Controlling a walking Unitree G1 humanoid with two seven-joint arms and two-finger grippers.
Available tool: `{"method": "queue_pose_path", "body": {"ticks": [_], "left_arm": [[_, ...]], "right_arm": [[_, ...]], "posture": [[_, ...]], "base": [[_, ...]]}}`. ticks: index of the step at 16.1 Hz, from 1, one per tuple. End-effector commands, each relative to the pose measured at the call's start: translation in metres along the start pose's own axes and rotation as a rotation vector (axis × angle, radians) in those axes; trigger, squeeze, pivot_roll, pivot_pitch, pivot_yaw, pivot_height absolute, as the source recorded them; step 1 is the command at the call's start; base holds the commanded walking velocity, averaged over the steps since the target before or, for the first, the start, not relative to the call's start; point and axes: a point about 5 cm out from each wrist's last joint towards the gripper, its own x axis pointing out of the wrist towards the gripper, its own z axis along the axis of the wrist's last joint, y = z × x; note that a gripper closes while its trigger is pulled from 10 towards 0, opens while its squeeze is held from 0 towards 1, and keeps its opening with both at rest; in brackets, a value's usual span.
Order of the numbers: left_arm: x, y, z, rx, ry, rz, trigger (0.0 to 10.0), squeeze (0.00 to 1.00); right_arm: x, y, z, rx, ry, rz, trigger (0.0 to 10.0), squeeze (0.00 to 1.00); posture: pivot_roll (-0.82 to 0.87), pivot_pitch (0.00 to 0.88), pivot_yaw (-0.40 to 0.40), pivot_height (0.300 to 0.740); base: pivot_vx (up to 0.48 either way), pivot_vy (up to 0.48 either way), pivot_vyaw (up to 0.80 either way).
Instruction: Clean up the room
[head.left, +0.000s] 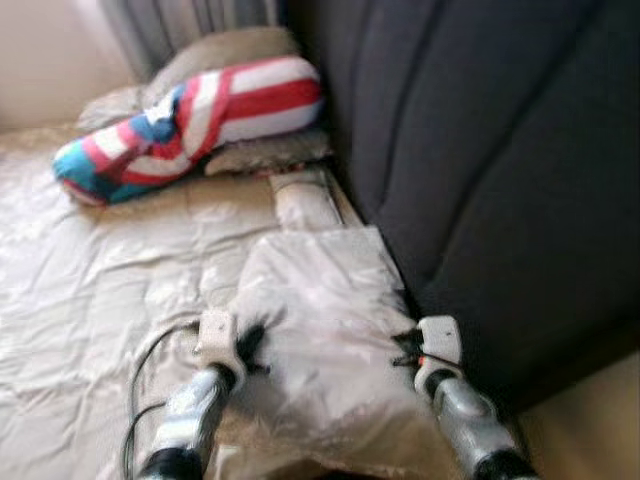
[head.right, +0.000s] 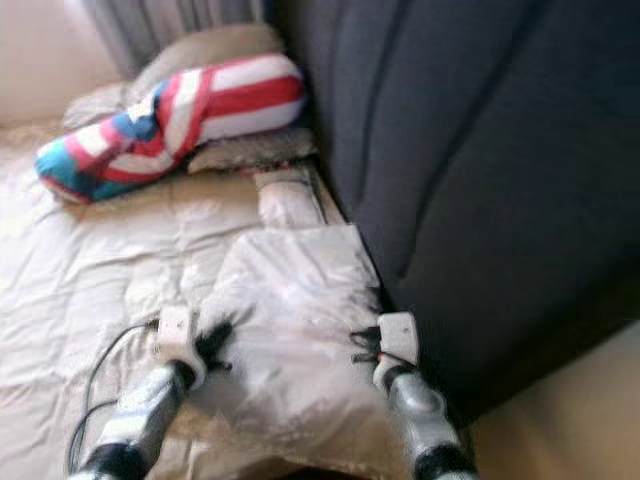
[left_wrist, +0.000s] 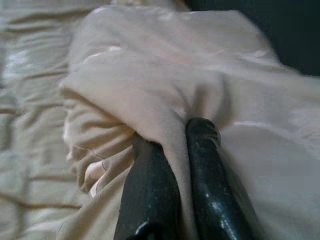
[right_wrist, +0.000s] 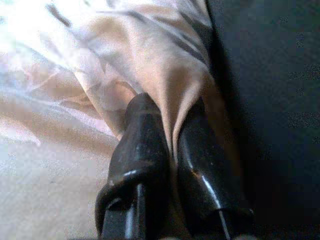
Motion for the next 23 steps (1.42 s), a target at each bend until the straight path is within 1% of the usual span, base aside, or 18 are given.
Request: {"method": "queue_pose_path", "body": {"ticks": [1,4,6,11,13,16,18,21,23], "left_arm": [[0.001,0.013,0.026,0.025,-0.103,0.037,10.0,0.0],[0.0,0.013,0.026,0.028,-0.107,0.034,10.0,0.0],[0.0,0.013,0.025,0.042,-0.102,0.038,10.0,0.0],[-0.001,0.012,0.027,0.027,-0.12,0.026,10.0,0.0],[0.0,0.012,0.028,0.022,-0.118,0.025,10.0,0.0],[0.0,0.012,0.027,0.023,-0.114,0.027,10.0,0.0],[0.0,0.012,0.027,0.024,-0.113,0.029,10.0,0.0],[0.0,0.013,0.027,0.028,-0.109,0.034,10.0,0.0],[0.0,0.013,0.027,0.031,-0.106,0.04,10.0,0.0]], "right_arm": [[0.002,-0.009,0.018,0.002,-0.067,-0.051,10.0,0.0],[0.002,-0.009,0.017,0.002,-0.067,-0.05,10.0,0.0],[0.002,-0.008,0.016,0.001,-0.063,-0.046,10.0,0.0],[0.002,-0.01,0.016,-0.003,-0.06,-0.054,10.0,0.0],[0.002,-0.01,0.018,-0.042,-0.064,-0.055,10.0,0.0],[0.004,-0.01,0.021,-0.045,-0.069,-0.055,10.0,0.0],[0.004,-0.01,0.024,-0.079,-0.073,-0.05,10.0,0.0],[0.006,-0.01,0.027,-0.083,-0.078,-0.051,10.0,0.0],[0.006,-0.009,0.029,-0.111,-0.079,-0.044,10.0,0.0]], "posture": [[-0.05,0.112,-0.022,0.74],[-0.05,0.114,-0.022,0.74],[-0.05,0.117,-0.022,0.74],[-0.05,0.118,-0.021,0.74],[-0.05,0.117,-0.021,0.74],[-0.05,0.116,-0.021,0.74],[-0.05,0.116,-0.022,0.74],[-0.05,0.118,-0.021,0.74],[-0.05,0.119,-0.022,0.74]], "base": [[0.345,0.0,0.0],[0.342,0.0,0.0],[0.0,0.0,0.0],[0.0,0.0,0.0],[0.0,0.0,0.0],[0.0,0.0,0.0],[0.0,0.0,0.0],[0.0,0.0,0.0],[0.0,0.0,0.0]]}}
